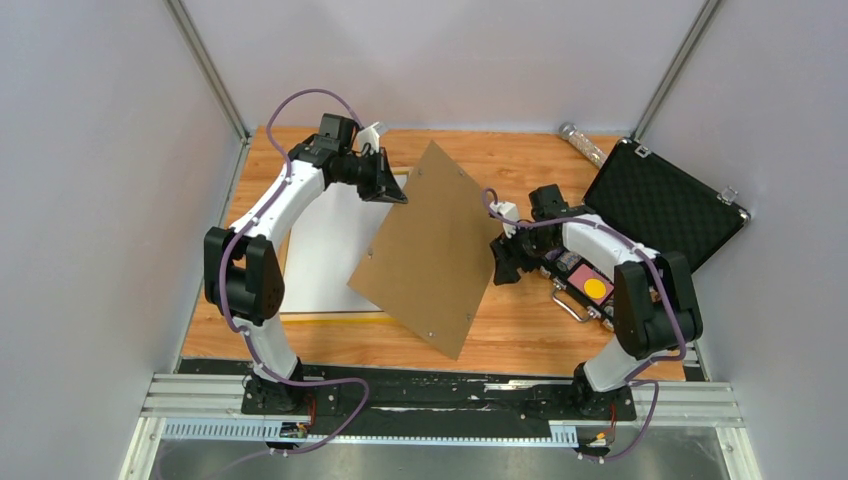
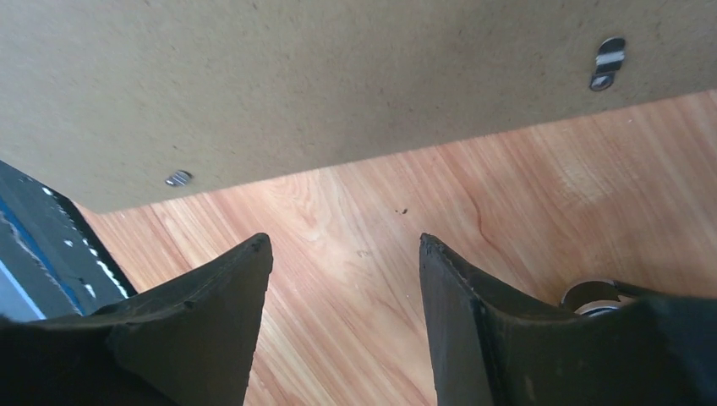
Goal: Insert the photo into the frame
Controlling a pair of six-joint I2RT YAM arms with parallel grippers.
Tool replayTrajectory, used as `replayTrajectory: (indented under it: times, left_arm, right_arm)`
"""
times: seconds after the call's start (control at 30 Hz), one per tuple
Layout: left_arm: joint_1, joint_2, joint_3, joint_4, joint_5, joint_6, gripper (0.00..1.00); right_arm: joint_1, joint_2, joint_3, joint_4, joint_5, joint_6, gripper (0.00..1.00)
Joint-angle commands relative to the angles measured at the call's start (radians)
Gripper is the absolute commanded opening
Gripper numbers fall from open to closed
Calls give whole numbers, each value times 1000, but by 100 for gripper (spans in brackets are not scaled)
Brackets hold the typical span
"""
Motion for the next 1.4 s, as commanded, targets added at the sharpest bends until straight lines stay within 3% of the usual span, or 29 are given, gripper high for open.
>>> replayTrajectory:
  times: [0.0,0.7,1.03,1.2,1.37]
  left_arm:
    - [-1,-23,-14,30,2,21,0]
    - [-1,-57,-43,66,25,22,0]
    - [-1,-77,-86,90,53,32,19]
    - [-3,-80,-105,99,62,25,34]
    - [-6,-83,-138,133,98,4,39]
  right_arm:
    - [-1,-3,-27,71,32,-85,62]
    - [116,93,-115,351,236,-99,56]
    - [130,110,-134,401,227,-77,54]
    - [130,115,-131,420,221,-61,54]
    - [130,122,-131,431,216,-45,53]
